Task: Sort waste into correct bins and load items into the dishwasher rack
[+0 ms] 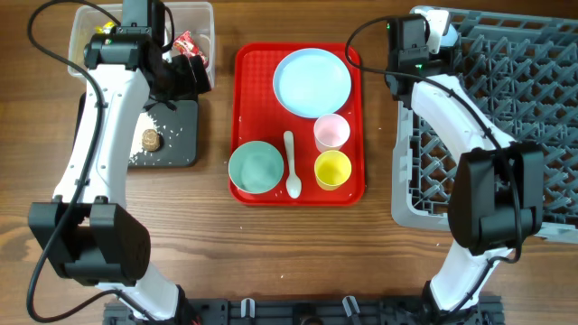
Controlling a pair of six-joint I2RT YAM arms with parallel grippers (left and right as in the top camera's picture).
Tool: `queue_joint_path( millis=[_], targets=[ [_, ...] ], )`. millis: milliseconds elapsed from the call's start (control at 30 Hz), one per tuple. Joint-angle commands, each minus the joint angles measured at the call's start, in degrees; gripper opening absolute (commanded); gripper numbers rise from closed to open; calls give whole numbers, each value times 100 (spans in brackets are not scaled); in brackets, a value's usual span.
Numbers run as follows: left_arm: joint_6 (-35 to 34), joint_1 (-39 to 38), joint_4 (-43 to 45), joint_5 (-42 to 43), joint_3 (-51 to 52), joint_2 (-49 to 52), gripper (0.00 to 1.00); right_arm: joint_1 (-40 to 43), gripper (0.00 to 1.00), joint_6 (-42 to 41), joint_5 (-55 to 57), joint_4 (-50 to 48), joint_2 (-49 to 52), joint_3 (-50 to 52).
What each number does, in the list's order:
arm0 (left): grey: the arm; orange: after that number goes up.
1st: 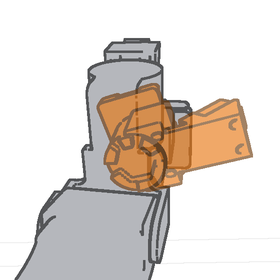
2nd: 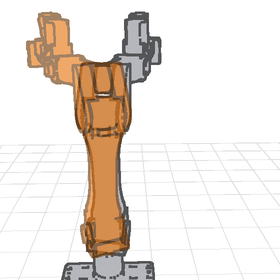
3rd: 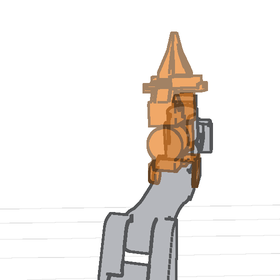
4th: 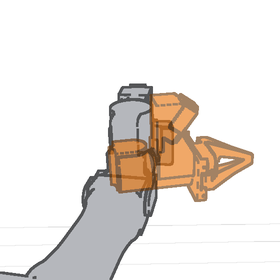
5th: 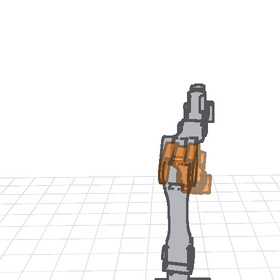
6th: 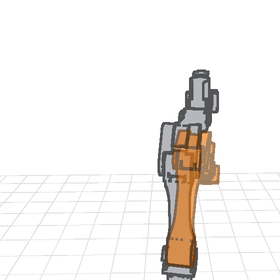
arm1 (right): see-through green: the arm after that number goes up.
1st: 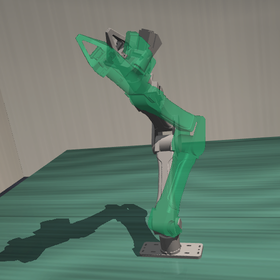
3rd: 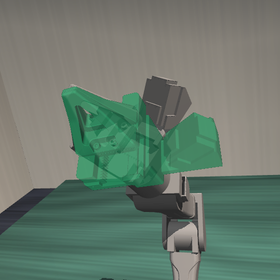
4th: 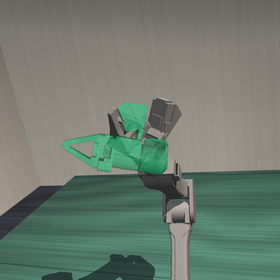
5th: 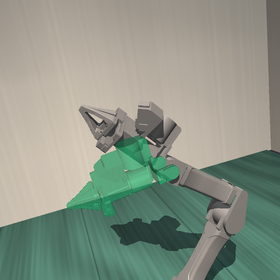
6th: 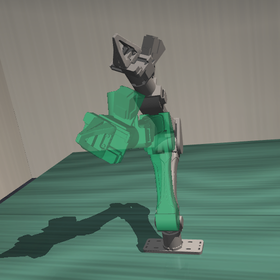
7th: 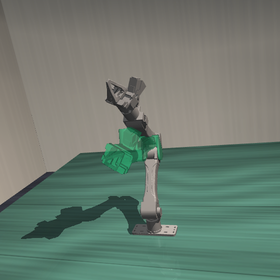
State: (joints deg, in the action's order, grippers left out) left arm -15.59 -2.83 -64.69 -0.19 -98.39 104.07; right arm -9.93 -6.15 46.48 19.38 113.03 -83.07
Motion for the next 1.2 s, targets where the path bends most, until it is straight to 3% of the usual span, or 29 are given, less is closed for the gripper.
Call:
queue_joint_path(
  millis=[0,67,133,300,367,400,467,500,533,567,667,833,933,1000,1067,1167],
  targets=[
    [13,7,-2,-76,20,35,100,20,4,-136,-52,31,-151,-17],
    [11,7,-2,-76,20,35,100,31,26,-129,-52,-7,-151,-17],
    [11,7,-2,-76,20,35,100,52,41,-39,-55,-7,-153,-17],
    [11,7,-2,-76,20,35,100,76,47,166,-57,-68,-151,-17],
    [11,7,-2,-76,20,35,100,118,40,170,-190,-52,-151,-17],
    [11,7,-2,-79,20,35,100,162,30,170,-234,-24,-151,-17],
    [13,7,-2,-76,20,35,100,188,28,170,-249,11,-151,-17],
    [11,7,-2,-76,20,35,100,192,34,199,-251,17,-151,-17],
    [13,7,-2,-76,20,35,100,188,51,367,-297,-9,-153,-17],
    [13,7,-2,-76,20,35,100,162,61,485,-304,-35,-173,-20],
    [11,7,-2,-76,20,35,100,70,75,621,-304,-31,-376,-20],
    [13,7,-2,-79,20,35,100,-114,85,800,-315,-4,-892,-20],
    [13,7,-2,-79,20,35,100,-417,86,1189,-1193,269,-1250,-20],
    [11,7,-2,-76,20,35,100,-723,84,605,-3003,837,-1438,-20],
    [11,7,-2,-76,20,35,100,-822,78,-629,-5184,1545,-1384,-11],
    [11,7,-2,-76,20,35,100,-822,76,-1196,-5672,2061,-1311,26]
  ],
)
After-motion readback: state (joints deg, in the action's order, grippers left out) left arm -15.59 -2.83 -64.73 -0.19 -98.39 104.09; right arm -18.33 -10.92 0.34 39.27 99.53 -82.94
